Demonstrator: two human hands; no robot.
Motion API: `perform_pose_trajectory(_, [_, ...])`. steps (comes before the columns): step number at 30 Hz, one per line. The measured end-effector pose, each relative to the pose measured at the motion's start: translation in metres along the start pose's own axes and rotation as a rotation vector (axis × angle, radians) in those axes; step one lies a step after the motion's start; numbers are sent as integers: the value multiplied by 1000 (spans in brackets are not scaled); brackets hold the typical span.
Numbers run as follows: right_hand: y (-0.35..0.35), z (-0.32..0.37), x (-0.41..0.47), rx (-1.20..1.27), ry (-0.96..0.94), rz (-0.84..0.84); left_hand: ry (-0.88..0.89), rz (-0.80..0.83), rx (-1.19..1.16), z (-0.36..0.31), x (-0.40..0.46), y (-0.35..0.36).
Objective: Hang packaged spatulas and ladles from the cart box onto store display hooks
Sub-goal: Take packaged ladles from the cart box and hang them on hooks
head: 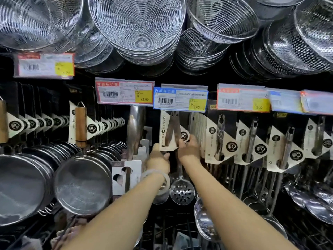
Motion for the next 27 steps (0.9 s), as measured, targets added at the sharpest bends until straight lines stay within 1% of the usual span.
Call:
perform_pose_trajectory(2, [3,-1,6,-39,-39,-11,-1,-16,28,-1,8,4])
perform_pose_trajectory(6, [8,-5,18,18,-66,-54,-23,-25,-3,-1,21,12])
perform_pose_trajectory(11, [14,-9,30,30,-46,-74,-13,4,53,3,36,19])
perform_pose_trajectory(15, [15,-11,32,15,-7,-54,-37,44,-59,2,37,21])
perform_pose_trajectory(17, [14,-11,27,-43,11,-43,-55,56,-76,1,31,20])
perform_pose_trajectory(19, [14,-12,18,-170,24,-10,-41,50,-6,4,21,19])
perform_pose_trajectory(20, [15,-13,10,-259,45,42,-3,57,69,6,15,17])
perform_pose_trajectory(21, [16,-14,1,-380,75,112,49,75,132,7,8,16])
perform_pose_trajectory(23, [14,-16,-19,-722,84,259,134,126,213,13,-6,15])
perform_pose_trajectory(25, [7,-10,-41,-1013,-38,355,203,205,375,18,-21,10])
perform_pose_trajectory(27, [-3,-1,-61,-1087,-120,411,264,237,450,22,-32,4])
Point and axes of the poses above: each hand's wrist, its own x-axis towards the middle knuckle, its own y-axis out of the palm, z = x × y, the point moved 3 cm from there along x, towards the middle knuckle, and after that the axes turned 9 degrees about x, right-handed, at the moved point
